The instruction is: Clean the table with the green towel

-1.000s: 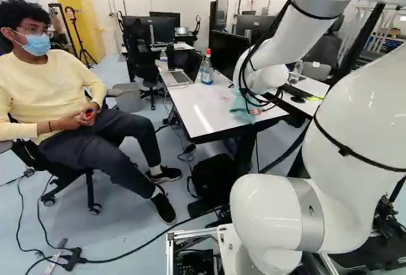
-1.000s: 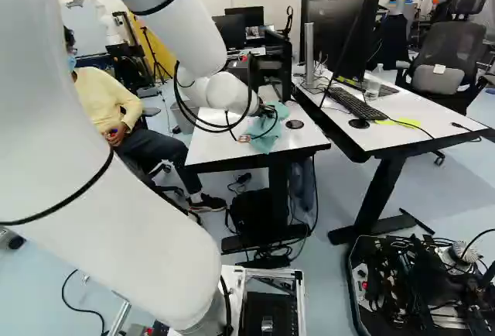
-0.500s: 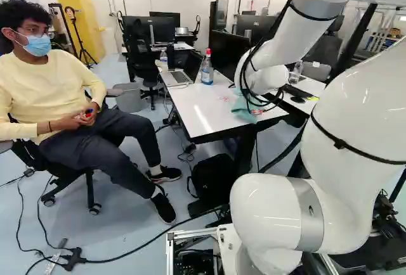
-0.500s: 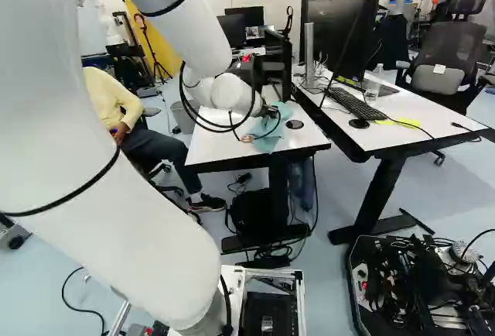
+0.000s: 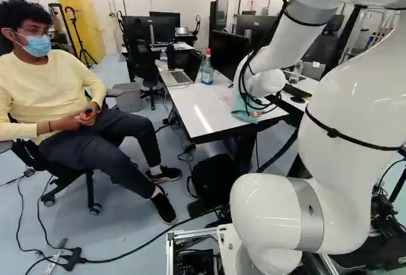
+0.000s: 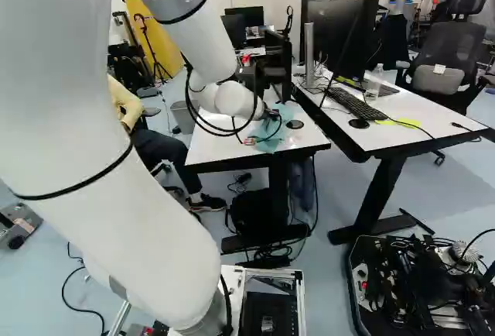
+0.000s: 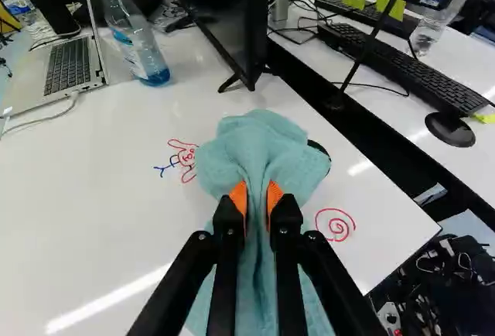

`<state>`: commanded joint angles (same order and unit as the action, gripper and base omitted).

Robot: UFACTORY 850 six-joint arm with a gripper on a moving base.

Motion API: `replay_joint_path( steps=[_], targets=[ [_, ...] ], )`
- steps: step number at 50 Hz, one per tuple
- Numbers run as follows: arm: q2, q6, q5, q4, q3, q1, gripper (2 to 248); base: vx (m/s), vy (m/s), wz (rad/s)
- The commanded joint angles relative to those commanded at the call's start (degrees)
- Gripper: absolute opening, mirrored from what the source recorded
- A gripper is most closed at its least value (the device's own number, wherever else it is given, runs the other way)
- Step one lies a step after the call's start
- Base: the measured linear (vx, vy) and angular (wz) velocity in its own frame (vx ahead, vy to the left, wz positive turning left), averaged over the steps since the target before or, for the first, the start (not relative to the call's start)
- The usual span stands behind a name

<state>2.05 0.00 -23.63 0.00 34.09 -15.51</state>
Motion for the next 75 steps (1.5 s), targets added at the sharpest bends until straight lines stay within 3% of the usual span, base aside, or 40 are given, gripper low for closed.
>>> replay_joint_path(
  steps=[36, 75],
  targets=[
    [1.3, 0.0, 0.3, 0.0, 0.2, 0.0, 50, 0.0, 0.0, 0.0],
    [1.3, 0.0, 4.5, 0.0, 0.2, 0.0, 50, 0.0, 0.0, 0.0]
  ],
)
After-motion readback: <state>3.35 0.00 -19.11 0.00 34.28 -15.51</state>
